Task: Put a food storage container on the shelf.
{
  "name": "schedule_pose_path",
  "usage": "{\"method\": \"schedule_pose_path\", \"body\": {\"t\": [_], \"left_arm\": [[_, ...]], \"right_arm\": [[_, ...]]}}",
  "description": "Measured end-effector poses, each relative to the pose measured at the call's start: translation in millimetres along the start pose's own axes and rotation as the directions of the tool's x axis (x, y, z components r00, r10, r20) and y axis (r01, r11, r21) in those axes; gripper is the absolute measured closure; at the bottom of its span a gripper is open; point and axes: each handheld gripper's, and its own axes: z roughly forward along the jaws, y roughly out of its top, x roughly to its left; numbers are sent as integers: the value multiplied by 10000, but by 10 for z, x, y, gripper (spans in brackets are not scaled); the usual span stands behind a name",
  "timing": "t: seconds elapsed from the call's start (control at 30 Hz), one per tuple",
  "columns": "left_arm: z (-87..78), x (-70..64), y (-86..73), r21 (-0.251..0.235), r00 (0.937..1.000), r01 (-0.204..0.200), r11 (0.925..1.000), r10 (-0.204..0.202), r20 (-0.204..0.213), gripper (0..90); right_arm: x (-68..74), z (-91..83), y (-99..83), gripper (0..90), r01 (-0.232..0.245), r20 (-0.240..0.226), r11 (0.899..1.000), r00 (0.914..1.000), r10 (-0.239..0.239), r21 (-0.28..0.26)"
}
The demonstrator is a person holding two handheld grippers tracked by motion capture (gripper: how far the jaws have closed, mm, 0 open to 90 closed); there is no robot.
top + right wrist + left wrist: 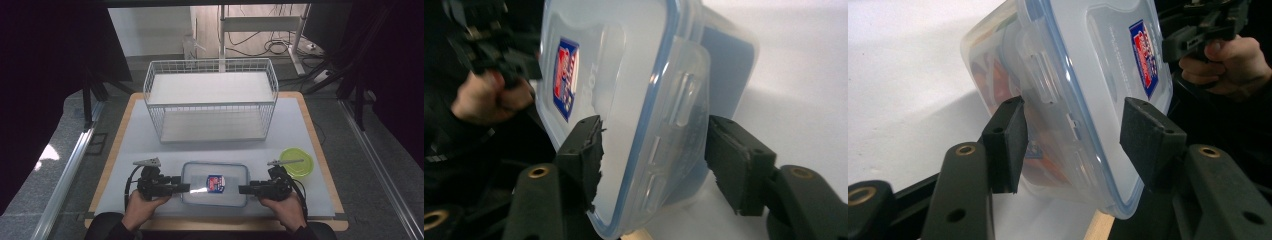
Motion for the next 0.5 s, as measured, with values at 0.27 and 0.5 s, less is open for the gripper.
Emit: {"method": "schedule_pose_path", "body": {"t": [0.27, 0.5], "left_arm": [[-11, -48, 0, -54, 9995, 203, 9998, -204, -227, 462], [-27, -94, 25, -449, 9975, 333, 9984, -360, -614, 500]], "right_arm": [[12, -34, 7, 487, -316, 13, 9992, 9995, 316, -235], [92, -41, 12, 494, 17, 454, 9989, 9990, 4, -473]]}}
